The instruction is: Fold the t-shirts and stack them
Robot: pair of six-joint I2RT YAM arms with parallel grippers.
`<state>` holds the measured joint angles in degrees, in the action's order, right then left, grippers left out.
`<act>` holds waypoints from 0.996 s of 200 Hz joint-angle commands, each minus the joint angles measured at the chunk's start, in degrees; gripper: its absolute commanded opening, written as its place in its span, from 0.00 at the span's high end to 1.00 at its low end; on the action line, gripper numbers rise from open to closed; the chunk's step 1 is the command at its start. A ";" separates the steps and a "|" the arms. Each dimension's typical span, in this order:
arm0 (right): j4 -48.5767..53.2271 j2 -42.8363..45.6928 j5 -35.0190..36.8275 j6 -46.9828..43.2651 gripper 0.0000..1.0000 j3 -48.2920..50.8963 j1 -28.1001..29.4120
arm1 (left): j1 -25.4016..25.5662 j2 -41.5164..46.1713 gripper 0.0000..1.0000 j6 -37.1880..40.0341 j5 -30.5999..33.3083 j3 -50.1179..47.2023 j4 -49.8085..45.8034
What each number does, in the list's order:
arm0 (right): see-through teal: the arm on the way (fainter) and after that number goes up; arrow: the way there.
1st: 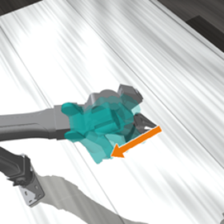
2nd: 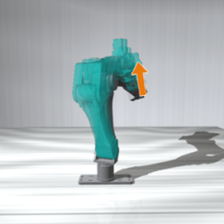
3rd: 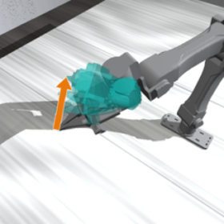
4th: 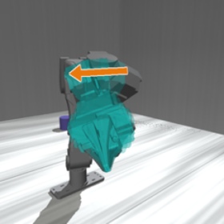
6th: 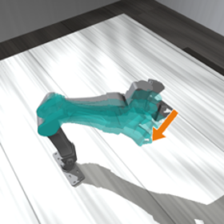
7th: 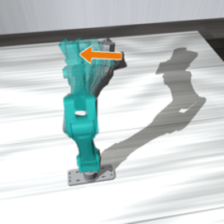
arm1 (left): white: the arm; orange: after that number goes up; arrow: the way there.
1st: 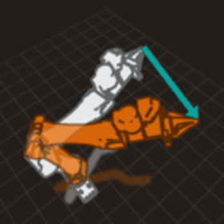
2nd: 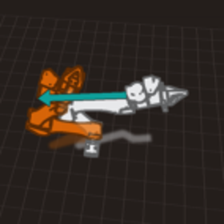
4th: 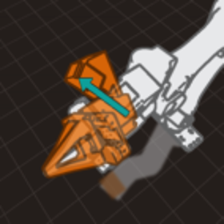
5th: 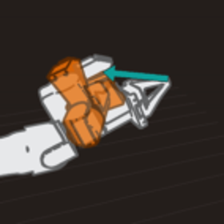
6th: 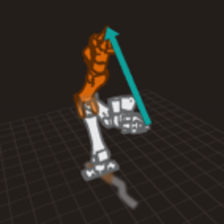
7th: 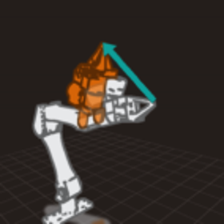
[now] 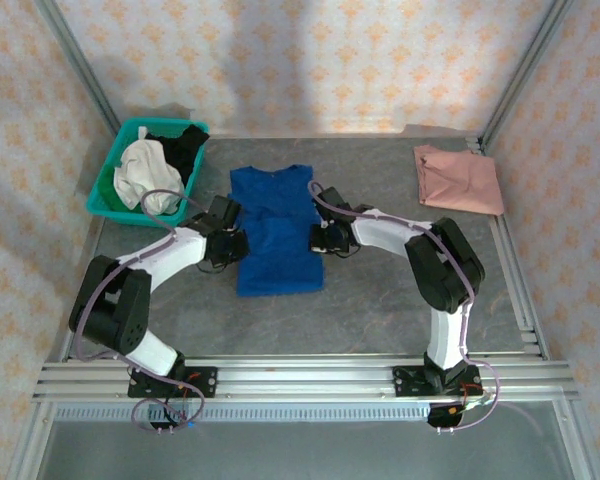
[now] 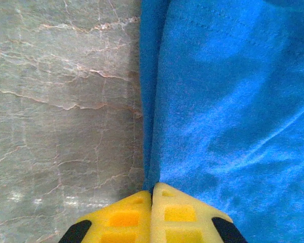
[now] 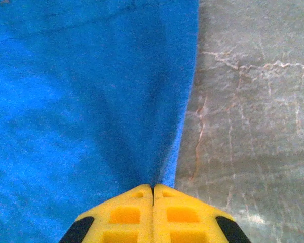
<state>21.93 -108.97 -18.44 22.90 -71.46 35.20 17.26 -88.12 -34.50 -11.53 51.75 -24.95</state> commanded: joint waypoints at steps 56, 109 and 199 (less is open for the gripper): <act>2.37 4.40 2.44 -1.08 1.00 1.04 2.50 | 0.24 6.50 0.93 -1.27 3.75 -6.13 -1.62; 2.43 1.87 2.43 -1.25 1.00 1.68 2.48 | 0.06 5.00 0.58 -1.54 5.75 -7.51 -1.67; 5.05 0.53 8.52 -3.47 0.61 -5.78 0.88 | -3.23 -10.78 0.59 3.09 5.95 11.44 -3.81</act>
<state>25.28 -106.59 -13.43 20.75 -72.71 37.52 15.57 -94.67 -33.45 -7.01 59.42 -27.22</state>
